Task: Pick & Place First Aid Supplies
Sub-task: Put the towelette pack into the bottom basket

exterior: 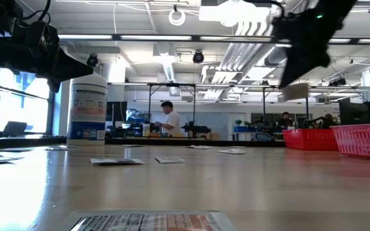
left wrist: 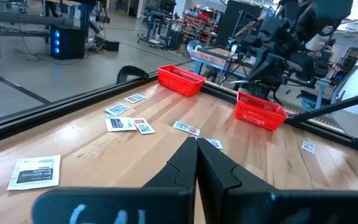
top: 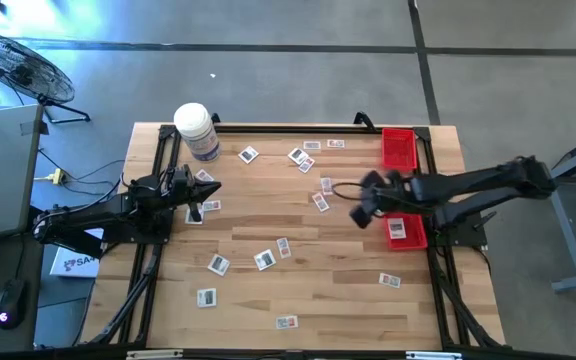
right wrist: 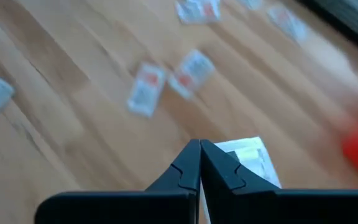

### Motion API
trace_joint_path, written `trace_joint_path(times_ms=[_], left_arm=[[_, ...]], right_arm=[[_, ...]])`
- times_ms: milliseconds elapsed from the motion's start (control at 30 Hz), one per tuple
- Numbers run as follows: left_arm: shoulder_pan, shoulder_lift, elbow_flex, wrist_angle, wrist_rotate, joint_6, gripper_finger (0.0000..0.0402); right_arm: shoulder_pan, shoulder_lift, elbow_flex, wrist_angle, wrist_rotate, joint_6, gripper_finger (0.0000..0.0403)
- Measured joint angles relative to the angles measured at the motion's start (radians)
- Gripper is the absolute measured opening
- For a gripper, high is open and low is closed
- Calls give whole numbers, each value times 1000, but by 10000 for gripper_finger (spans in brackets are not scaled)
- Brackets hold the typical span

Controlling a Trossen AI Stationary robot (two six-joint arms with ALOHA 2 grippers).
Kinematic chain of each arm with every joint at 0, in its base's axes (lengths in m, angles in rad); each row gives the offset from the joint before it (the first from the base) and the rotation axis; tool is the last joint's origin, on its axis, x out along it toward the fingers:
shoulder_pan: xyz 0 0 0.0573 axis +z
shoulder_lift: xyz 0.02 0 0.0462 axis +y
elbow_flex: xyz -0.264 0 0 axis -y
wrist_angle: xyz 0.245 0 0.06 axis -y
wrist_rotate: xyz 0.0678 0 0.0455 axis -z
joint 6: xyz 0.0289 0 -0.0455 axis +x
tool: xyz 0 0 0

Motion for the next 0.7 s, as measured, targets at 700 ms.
trace_joint_path(times_ms=[700], left_arm=[[0,0,0,0,0,0,1]], right_arm=[[178,-106,-301,-108,-103,532,3]])
